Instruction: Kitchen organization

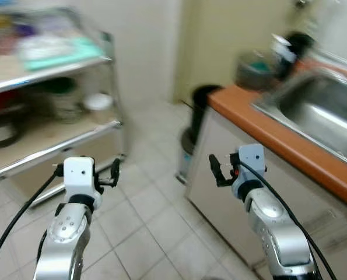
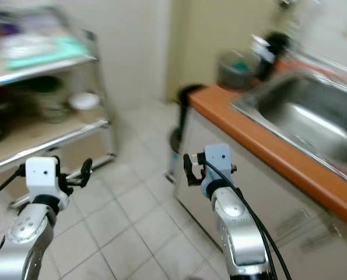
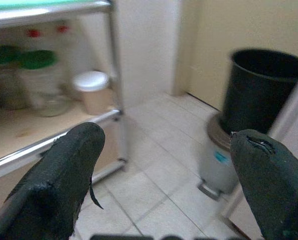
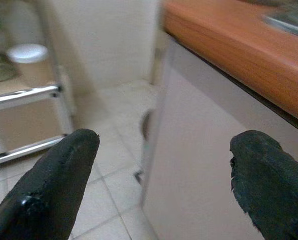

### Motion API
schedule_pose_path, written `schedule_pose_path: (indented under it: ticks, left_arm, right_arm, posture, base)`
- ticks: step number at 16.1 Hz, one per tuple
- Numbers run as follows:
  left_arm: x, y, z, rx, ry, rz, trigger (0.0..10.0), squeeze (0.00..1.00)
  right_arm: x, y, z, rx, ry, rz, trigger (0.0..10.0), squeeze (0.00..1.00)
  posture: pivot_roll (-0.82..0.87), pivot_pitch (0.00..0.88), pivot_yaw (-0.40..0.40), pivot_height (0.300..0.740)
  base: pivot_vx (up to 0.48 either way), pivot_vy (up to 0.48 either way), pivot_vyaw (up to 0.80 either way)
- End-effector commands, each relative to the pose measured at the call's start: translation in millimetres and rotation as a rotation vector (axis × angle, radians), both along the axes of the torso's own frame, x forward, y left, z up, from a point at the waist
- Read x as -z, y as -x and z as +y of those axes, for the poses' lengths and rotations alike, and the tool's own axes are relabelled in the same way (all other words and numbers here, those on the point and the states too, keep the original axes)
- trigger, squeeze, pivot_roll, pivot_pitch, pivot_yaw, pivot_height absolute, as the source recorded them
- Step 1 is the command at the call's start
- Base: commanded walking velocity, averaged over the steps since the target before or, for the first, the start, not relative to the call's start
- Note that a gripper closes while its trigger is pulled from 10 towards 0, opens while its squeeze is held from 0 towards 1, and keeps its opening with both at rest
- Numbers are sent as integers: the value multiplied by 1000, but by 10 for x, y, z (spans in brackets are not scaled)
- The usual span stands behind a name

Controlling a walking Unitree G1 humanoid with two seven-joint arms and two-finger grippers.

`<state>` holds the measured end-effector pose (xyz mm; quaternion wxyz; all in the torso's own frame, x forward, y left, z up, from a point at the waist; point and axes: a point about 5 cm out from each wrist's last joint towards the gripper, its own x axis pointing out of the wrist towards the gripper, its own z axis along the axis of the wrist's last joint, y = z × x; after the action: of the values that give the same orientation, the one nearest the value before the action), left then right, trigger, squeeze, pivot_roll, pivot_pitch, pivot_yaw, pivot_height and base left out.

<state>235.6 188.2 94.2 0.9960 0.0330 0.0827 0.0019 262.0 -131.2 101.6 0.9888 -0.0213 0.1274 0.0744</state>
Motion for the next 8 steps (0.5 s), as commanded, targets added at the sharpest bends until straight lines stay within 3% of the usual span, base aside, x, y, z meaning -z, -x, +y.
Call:
schedule_pose_path:
  ticks: [1,4,7,8]
  left_arm:
    - [-32,-24,-79,22,11,-15,10000,0]
    - [-31,-23,-84,20,15,-13,10000,0]
    - [-28,-26,-88,17,17,-11,10000,0]
    - [-26,-27,-90,16,19,-10,10000,0]
  right_arm:
    - [-32,3,-86,27,23,-8,10000,1000]
    - [-45,-3,-86,27,28,-10,10000,1000]
    - [-56,-5,-72,14,31,-10,10000,1000]
    - [-54,-1,-65,6,31,-4,10000,1000]
  posture:
    - [-95,31,8,740]
    - [-95,33,7,740]
    - [-95,36,6,740]
    - [-95,36,6,740]
  base:
    - [0,0,-800]
    - [0,0,-800]
    - [0,0,0]
    - [0,0,-800]
